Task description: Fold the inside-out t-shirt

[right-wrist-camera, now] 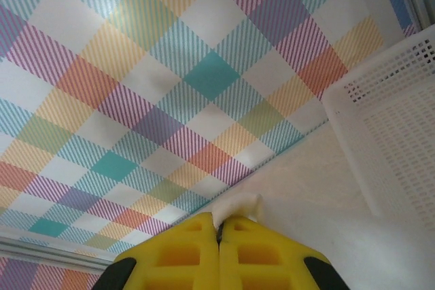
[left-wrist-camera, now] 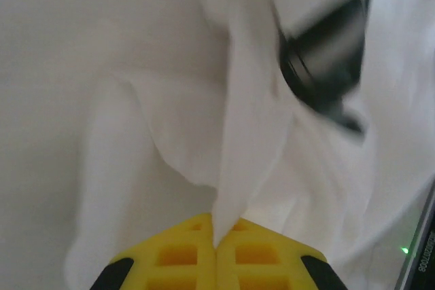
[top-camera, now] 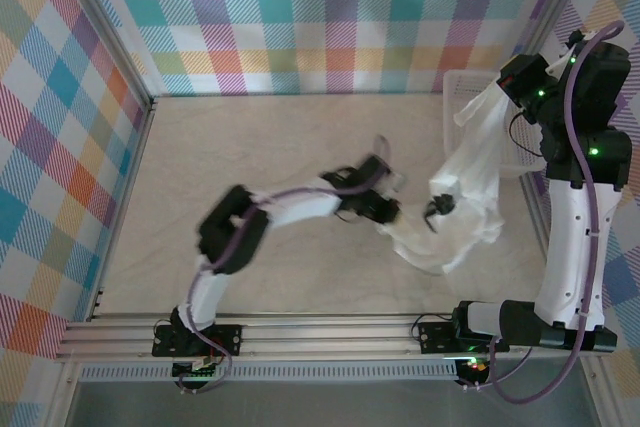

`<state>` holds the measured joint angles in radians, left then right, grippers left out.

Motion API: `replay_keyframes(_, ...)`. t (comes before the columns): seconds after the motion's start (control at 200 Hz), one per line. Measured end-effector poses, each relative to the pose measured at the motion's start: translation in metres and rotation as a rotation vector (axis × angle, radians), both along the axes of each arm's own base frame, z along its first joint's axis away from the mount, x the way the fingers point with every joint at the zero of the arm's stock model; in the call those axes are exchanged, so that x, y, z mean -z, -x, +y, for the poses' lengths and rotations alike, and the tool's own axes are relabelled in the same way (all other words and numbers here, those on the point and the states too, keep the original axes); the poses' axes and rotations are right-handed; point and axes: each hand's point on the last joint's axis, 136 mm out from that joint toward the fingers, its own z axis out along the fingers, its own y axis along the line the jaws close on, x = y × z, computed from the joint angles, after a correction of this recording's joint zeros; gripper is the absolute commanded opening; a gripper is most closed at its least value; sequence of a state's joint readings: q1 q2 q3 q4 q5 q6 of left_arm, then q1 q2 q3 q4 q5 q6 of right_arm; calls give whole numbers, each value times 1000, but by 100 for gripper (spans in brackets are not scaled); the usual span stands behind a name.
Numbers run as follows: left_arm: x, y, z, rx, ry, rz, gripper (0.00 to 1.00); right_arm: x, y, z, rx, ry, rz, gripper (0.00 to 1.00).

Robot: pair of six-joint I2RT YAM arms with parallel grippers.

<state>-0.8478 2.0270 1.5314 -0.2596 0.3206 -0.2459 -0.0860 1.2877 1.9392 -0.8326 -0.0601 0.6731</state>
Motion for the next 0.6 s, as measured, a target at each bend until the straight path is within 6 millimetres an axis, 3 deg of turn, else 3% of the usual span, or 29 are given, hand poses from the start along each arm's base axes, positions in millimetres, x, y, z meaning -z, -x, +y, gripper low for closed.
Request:
replay_keyframes(0.08,-71,-48,86,-205,38,-145,0,-7,2,3,-13,-20,-16,0)
replay_keyframes(0.145,-129,-71,156,-376,47,-282,0,-11,2,7,-32,-44,-27,0)
replay_keyframes(0.22,-186,-72,217,-528,51,-417,0,-16,0,13,-62,-74,-43,0)
replay_keyframes(0.3,-213,-57,258,-635,31,-491,0,-16,-3,18,-86,-99,-52,0)
replay_keyframes(0.37,-202,-44,280,-699,-26,-480,1,-6,-5,19,-92,-110,-44,0)
replay_keyframes(0.44,-167,-32,299,-764,-116,-413,10,23,-5,18,-82,-117,3,0)
replay_keyframes(0.51,-112,-19,318,-827,-241,-298,29,73,-1,16,-63,-130,99,0)
replay_keyframes(0.6,-40,8,344,-889,-427,-127,44,159,12,12,-22,-146,279,0)
